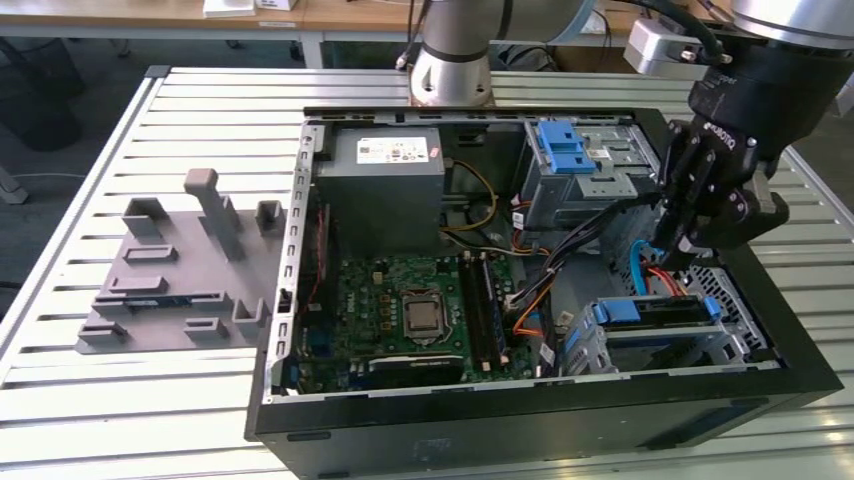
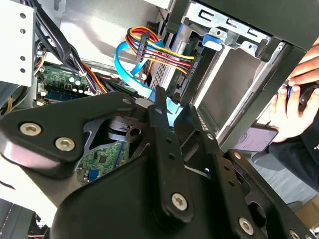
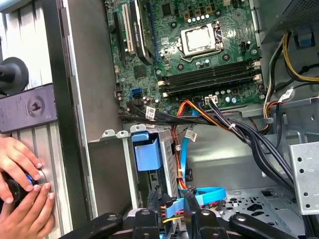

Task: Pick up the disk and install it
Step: 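Insert the second disk wire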

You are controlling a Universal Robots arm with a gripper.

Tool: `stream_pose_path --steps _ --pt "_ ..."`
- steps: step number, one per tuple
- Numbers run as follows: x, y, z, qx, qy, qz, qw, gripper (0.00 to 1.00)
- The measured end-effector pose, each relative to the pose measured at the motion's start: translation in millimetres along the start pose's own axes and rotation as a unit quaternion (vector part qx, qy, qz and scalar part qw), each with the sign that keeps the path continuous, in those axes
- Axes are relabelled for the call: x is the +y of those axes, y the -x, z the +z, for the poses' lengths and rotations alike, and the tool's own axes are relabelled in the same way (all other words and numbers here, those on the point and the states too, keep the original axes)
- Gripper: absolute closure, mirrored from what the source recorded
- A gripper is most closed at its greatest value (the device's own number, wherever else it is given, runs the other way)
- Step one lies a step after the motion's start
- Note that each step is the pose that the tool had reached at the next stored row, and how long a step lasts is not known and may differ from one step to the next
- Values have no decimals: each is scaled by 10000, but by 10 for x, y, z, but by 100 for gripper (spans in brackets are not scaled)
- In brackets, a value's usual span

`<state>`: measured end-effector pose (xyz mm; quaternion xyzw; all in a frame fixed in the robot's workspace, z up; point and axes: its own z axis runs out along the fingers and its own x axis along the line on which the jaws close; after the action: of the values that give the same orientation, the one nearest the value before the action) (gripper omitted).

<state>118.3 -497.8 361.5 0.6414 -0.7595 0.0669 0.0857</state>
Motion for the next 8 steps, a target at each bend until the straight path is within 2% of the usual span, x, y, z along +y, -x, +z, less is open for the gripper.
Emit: stream_pose_path --steps 1,2,3,4,8 --pt "0 0 0 -1 0 0 10000 67" --pt "0 0 0 -1 0 0 10000 74" --pt "0 0 0 -1 0 -1 10000 74" --pt "0 0 0 -1 -1 -5 10000 81" --pt "0 -1 1 -1 -19 -87 10000 81"
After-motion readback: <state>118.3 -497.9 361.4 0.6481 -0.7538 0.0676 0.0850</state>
